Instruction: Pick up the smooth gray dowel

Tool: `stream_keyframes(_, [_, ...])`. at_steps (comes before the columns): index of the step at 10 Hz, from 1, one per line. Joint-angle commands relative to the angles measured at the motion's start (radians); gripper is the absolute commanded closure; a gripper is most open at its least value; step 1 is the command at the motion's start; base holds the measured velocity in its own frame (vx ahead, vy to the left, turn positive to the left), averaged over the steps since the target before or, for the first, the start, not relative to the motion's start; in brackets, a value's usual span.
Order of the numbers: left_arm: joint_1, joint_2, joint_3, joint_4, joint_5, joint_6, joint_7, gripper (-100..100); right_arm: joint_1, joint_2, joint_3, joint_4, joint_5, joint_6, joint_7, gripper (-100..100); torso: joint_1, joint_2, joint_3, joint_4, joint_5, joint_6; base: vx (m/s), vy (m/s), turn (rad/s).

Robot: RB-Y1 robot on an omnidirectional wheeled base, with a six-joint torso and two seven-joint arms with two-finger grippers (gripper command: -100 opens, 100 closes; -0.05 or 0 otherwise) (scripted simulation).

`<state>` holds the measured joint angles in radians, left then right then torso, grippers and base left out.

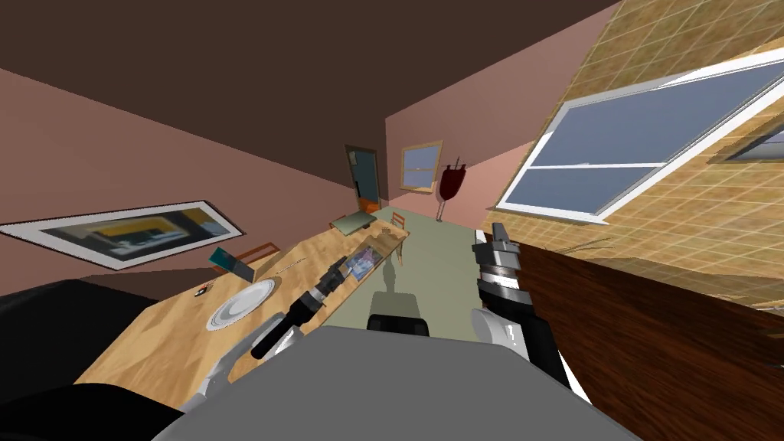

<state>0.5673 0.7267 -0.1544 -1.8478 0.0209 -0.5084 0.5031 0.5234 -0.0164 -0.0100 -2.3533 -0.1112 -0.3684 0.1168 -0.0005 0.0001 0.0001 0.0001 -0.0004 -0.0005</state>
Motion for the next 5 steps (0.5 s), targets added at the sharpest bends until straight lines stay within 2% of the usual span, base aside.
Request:
stream_keyframes(1, [-0.007,0.016,-0.015,0.034,-0.008,0.0,0.028,-100,0.0,0.0,0.0,0.0,0.0,0.0,0.0,0,0.0,0.0,0.0,0.0,0.0,0.0,0.034,-0.01,-0.147])
stream_keyframes(3, [0.013,0.094,-0.057,0.107,-0.034,-0.006,0.099,-100,0.0,0.0,0.0,0.0,0.0,0.0,0.0,0,0.0,-0.001,0.0,0.0,0.0,0.0,0.055,-0.016,-0.34])
stream_keyframes(4, [0.013,0.105,-0.057,0.128,-0.034,-0.006,0.124,-100,0.0,0.0,0.0,0.0,0.0,0.0,0.0,0,0.0,-0.002,-0.001,0.0,0.0,0.0,0.048,0.003,-0.185])
stream_keyframes(5, [0.025,0.149,-0.079,0.164,-0.05,-0.007,0.162,-100,0.0,0.0,0.0,0.0,0.0,0.0,0.0,0,0.001,-0.001,-0.001,0.0,0.0,-0.001,0.042,-0.007,-0.284])
